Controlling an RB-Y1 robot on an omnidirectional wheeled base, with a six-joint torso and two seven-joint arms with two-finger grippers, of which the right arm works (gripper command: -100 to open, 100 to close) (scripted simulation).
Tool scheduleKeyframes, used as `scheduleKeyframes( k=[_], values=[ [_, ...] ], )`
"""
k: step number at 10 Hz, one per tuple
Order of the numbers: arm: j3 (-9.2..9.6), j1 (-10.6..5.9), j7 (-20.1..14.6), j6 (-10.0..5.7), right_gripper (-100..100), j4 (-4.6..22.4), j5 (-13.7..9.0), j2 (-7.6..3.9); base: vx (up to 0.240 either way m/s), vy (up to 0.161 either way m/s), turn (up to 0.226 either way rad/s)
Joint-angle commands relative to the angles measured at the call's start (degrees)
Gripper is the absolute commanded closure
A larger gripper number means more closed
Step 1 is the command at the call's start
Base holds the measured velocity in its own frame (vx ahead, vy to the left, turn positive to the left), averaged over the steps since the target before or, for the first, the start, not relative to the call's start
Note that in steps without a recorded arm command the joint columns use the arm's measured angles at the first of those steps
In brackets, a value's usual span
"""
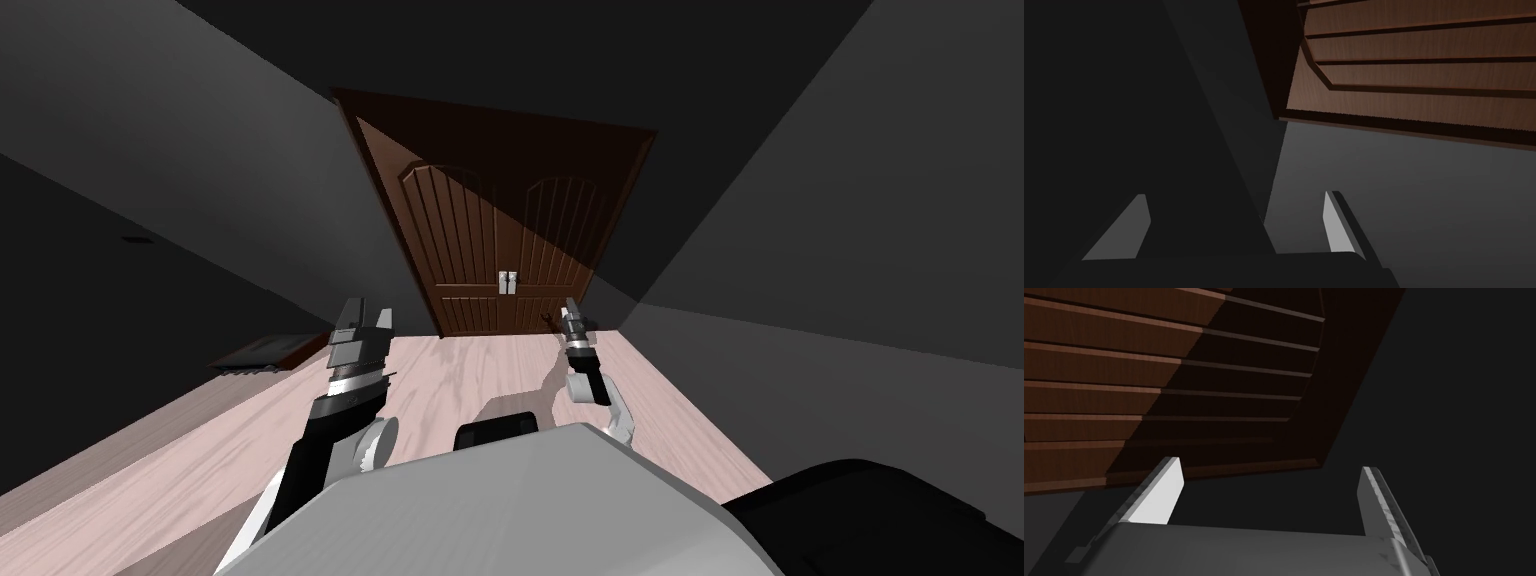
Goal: Pull the door open
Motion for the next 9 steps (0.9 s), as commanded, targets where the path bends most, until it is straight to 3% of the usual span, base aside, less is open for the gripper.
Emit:
scheduleKeyframes(
  k=[1, 4, 5, 9],
  values=[
    [-0.21, -0.79, -0.7, 0.06, -100, 2.0, 0.2, -0.24, 0.123, 0.043, 0.011],
    [-0.7, -2.72, -2.3, 0.68, -100, 6.0, 0.8, -0.76, 0.104, 0.029, 0.013],
    [-0.7, -2.72, -2.3, 0.68, -100, 6.0, 0.8, -0.76, 0.104, 0.03, 0.005],
    [-1.21, -4.71, -4.0, 1.32, -100, 10.3, 1.4, -1.18, 0.086, 0.02, 0.01]
  ],
)
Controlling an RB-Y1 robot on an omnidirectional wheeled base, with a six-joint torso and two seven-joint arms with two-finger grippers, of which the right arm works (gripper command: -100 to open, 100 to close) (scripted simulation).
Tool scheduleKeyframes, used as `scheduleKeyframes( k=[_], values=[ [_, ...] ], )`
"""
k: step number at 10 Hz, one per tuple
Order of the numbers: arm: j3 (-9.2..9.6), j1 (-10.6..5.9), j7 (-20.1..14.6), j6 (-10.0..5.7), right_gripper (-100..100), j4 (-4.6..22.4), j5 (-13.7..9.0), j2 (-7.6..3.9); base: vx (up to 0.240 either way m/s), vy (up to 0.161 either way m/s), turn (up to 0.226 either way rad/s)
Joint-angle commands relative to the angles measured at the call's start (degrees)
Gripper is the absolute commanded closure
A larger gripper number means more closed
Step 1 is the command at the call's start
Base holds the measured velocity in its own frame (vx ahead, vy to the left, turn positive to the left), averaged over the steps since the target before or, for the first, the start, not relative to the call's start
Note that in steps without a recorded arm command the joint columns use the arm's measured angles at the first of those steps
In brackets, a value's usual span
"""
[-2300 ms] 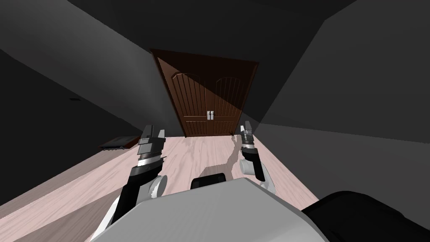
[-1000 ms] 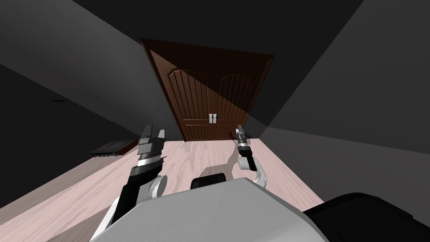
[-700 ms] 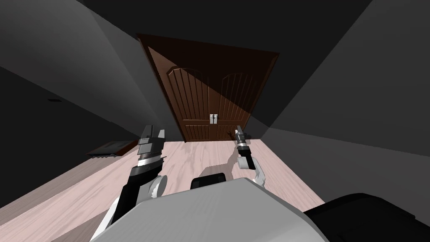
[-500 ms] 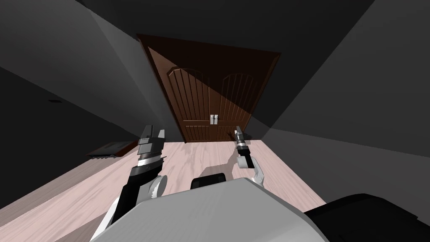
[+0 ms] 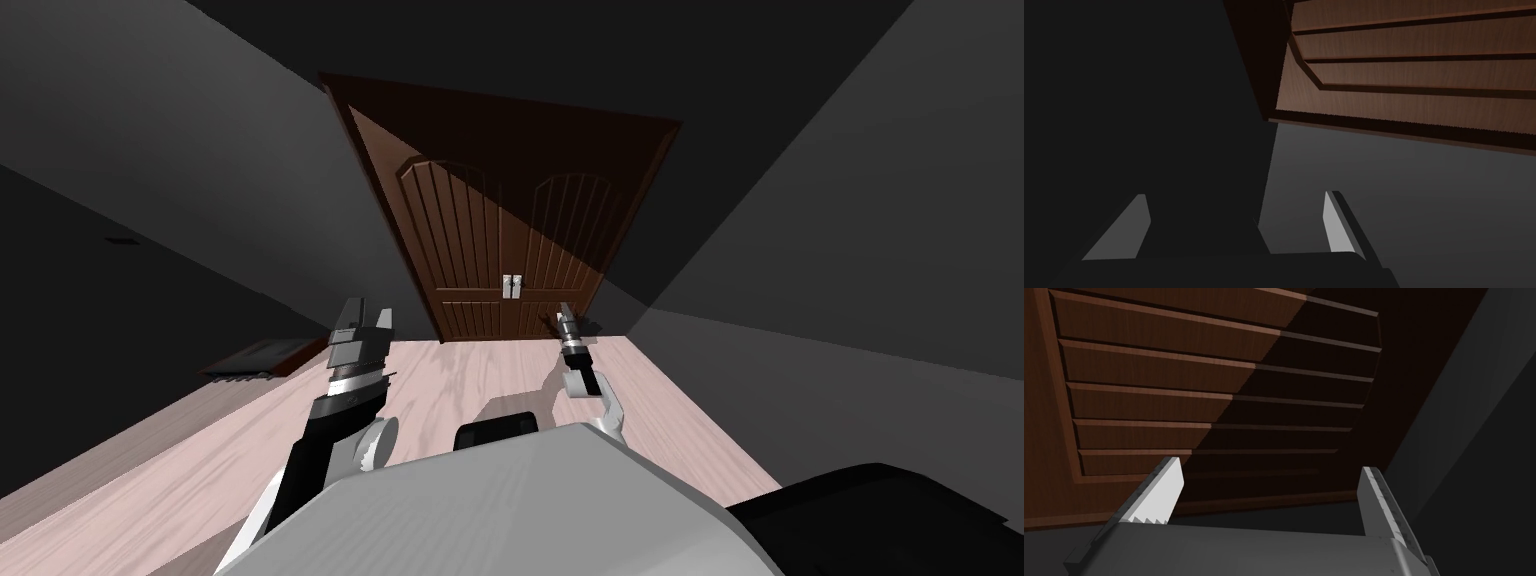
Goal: Pull the door open
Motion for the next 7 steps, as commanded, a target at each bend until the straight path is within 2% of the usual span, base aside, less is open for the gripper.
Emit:
scheduleKeyframes(
  k=[1, 6, 7],
  values=[
    [-0.36, -0.97, -0.8, 0.11, -100, 2.1, 0.2, -0.34, 0.1, 0.029, 0.015],
    [-1.0, -3.49, -2.9, 0.92, -100, 7.4, 0.9, -0.68, 0.098, 0.026, 0.01],
    [-1.25, -4.49, -3.7, 1.24, -100, 9.5, 1.2, -0.76, 0.139, 0.026, 0.02]
  ],
)
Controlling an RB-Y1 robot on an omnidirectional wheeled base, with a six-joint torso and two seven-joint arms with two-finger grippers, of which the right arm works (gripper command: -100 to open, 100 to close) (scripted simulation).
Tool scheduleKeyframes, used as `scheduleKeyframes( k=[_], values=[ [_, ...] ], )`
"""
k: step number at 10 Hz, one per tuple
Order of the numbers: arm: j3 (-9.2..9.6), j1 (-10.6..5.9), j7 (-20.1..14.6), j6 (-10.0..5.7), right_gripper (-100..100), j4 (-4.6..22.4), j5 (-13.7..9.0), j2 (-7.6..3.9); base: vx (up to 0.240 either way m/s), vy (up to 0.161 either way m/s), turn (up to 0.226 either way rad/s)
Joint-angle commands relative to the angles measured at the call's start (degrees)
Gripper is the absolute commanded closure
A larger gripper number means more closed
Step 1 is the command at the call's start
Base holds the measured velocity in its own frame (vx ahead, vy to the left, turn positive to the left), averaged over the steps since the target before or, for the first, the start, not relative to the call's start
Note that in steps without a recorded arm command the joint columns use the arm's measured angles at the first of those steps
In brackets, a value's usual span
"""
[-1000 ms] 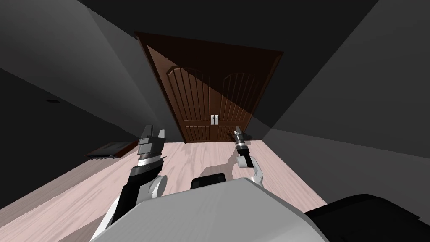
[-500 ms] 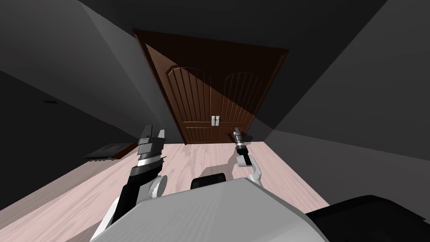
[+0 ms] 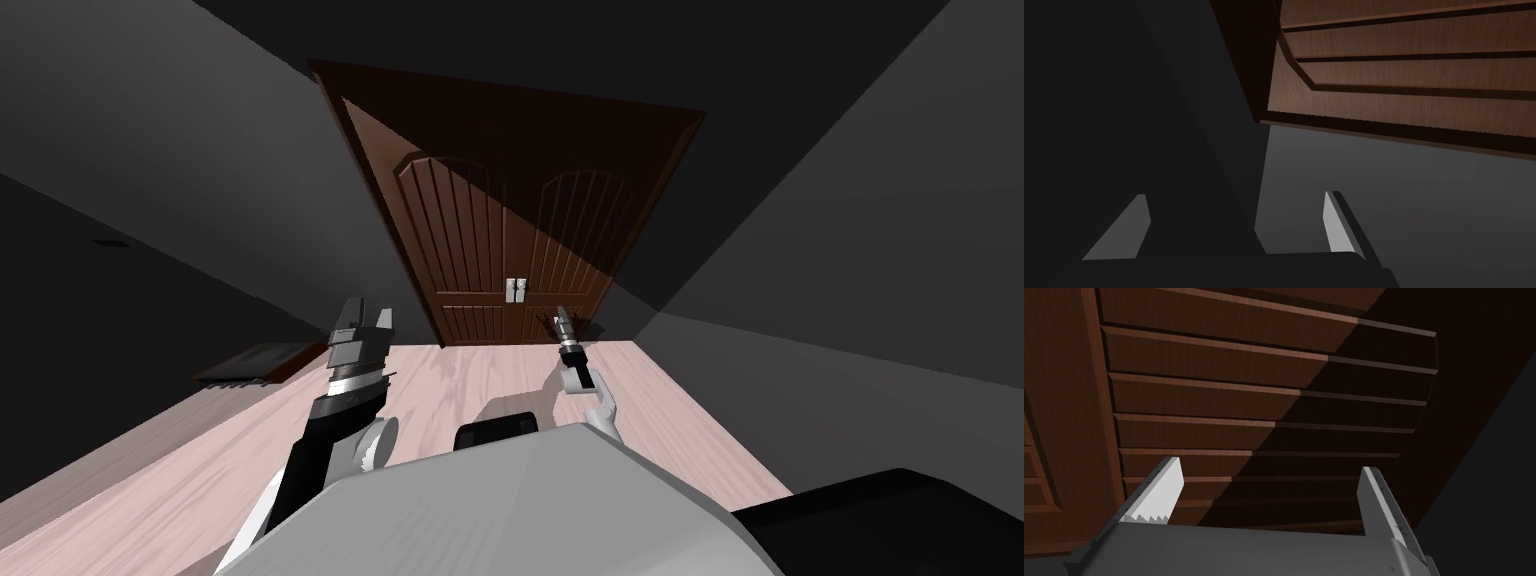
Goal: Pull the door open
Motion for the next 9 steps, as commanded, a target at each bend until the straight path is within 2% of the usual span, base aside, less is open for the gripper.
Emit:
scheduleKeyframes(
  k=[1, 9],
  values=[
    [-0.24, -0.84, -1.0, 0.48, -100, 1.9, 0.3, -0.16, 0.157, 0.037, 0.02],
    [-1.17, -4.59, -4.1, 1.67, -100, 9.8, 1.4, -0.2, 0.103, 0.027, 0.011]
  ],
)
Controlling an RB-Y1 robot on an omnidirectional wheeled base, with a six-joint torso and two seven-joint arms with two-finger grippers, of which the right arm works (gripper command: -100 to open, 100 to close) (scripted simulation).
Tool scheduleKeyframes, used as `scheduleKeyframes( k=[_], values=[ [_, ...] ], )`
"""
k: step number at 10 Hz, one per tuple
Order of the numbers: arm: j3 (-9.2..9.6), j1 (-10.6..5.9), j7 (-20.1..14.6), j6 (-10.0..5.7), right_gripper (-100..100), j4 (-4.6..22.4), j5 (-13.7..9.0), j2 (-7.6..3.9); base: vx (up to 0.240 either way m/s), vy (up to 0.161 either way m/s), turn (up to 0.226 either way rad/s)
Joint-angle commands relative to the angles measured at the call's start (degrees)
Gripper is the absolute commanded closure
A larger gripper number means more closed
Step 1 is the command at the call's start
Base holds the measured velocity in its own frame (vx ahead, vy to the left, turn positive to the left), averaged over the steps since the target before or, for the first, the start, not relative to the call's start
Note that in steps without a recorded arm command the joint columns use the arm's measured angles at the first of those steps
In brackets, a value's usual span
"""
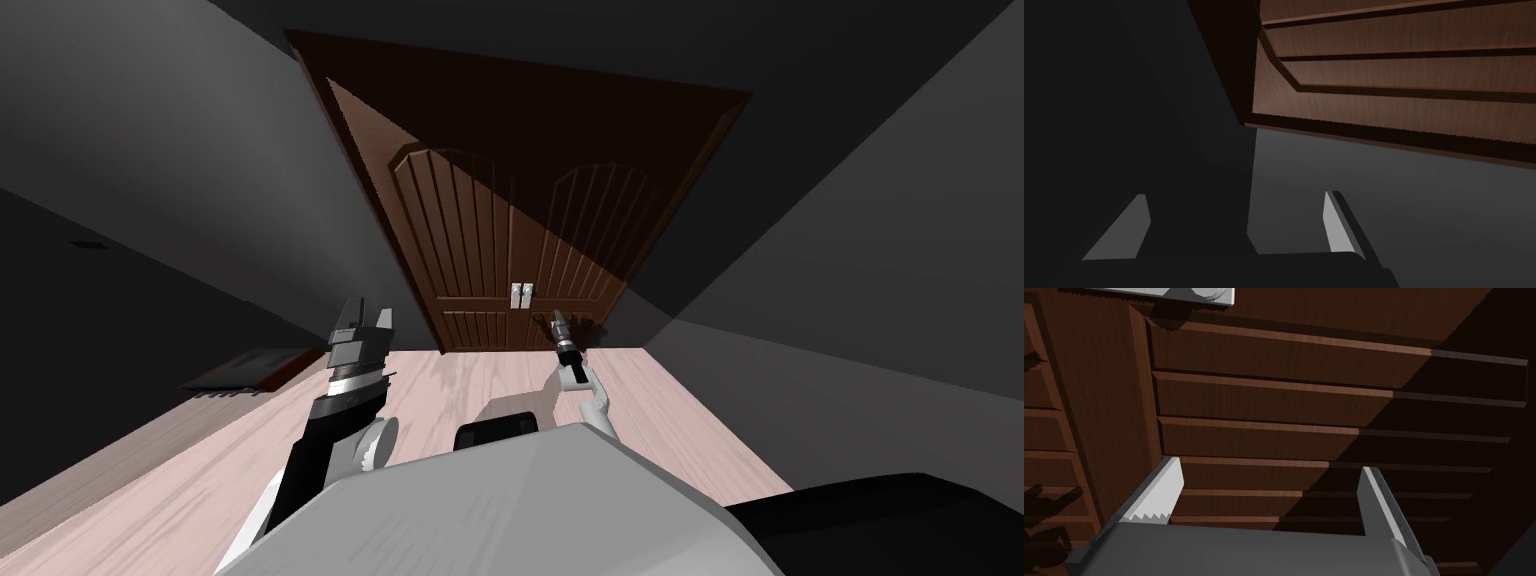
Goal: Pull the door open
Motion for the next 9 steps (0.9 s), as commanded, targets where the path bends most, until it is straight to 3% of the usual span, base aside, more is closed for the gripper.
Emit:
scheduleKeyframes(
  k=[1, 3, 9],
  values=[
    [-0.19, -0.68, -0.6, 0.1, -100, 1.6, 0.2, 0.05, 0.102, 0.027, 0.009],
    [-0.58, -2.32, -1.9, 0.61, -100, 5.0, 0.7, 0.17, 0.146, 0.036, 0.018],
    [-1.23, -5.18, -4.2, 1.48, -100, 10.8, 1.5, 0.57, 0.149, 0.019, 0.013]
  ],
)
